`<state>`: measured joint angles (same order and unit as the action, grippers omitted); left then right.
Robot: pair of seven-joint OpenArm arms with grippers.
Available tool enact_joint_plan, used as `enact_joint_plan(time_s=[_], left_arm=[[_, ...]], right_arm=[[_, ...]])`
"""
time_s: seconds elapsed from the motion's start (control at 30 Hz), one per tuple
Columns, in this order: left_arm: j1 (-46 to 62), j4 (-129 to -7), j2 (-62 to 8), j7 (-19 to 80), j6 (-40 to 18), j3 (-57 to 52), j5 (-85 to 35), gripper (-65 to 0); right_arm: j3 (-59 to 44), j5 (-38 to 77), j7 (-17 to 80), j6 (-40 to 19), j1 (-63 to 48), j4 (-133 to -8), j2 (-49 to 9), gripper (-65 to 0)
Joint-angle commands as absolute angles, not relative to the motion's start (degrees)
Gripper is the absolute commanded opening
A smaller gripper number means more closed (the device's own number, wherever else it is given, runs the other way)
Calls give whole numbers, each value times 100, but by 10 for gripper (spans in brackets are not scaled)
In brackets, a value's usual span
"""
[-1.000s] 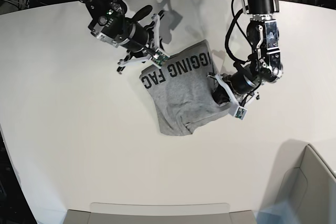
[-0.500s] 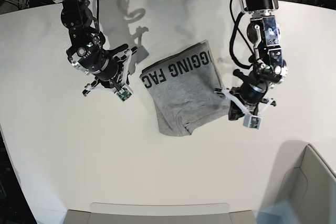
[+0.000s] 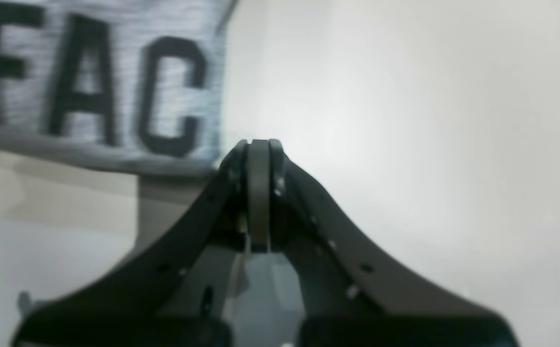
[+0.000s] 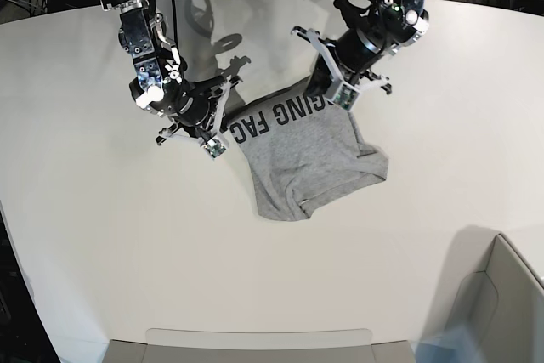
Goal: Fold the T-shirt properly
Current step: 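Push the bundle's edges square with both grippers, then drag the folded shirt with the left gripper toward the left arm's side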
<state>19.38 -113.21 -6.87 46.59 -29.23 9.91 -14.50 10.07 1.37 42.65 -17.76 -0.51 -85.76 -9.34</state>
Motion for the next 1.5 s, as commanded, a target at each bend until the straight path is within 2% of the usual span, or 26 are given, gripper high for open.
enact_joint_plan(time_s=[0.0,0.17,0.33,0.43,0.57,0.7,0.83,1.07,1.23,1.33,1.47], left_arm=[[1886,-11301,-690,4497,-2932,1130,-1525,-650],[1473,-10448,-857,4497,-2879,1455,-1525,-650],[1112,-9789,-848,4497,-2879,796,-1534,-650],[1147,-10264,-857,4664,-2905,435,-1552,-650],[1552,-11345,-866,5393,-2914,321,-1552,-650],[1534,-11609,-804,5191,-2870,321,-1543,-650],[549,-10730,-330,4462,-2870,347,-1525,-650],[-567,-8998,110,4066,-2870,13,-1534,-650],[-716,-7934,119,3890,-2870,-426,-1534,-650],[-716,-7266,92,3459,-2914,-681,-1534,-650],[-752,-6580,-312,3204,-2914,-848,-1534,-650]], right_arm=[[1253,251,4391,-1912,-84,-8602,-910,-650],[1921,251,4382,-1895,-242,-8681,-901,-650],[1912,251,4391,-1895,-602,-9323,-936,-650],[1604,242,4409,-1895,-875,-9824,-1086,-650],[1244,242,4409,-1895,-1244,-10334,-1437,-650],[558,286,4391,-1895,-1631,-10738,-1604,-650],[136,286,4382,-1912,-1842,-10897,-1684,-650],[48,286,4374,-1912,-2062,-10914,-1938,-650],[40,286,4374,-1912,-2141,-10914,-1956,-650],[66,286,4374,-1912,-2176,-10914,-2079,-650],[84,286,4374,-1912,-2141,-10923,-2079,-650]])
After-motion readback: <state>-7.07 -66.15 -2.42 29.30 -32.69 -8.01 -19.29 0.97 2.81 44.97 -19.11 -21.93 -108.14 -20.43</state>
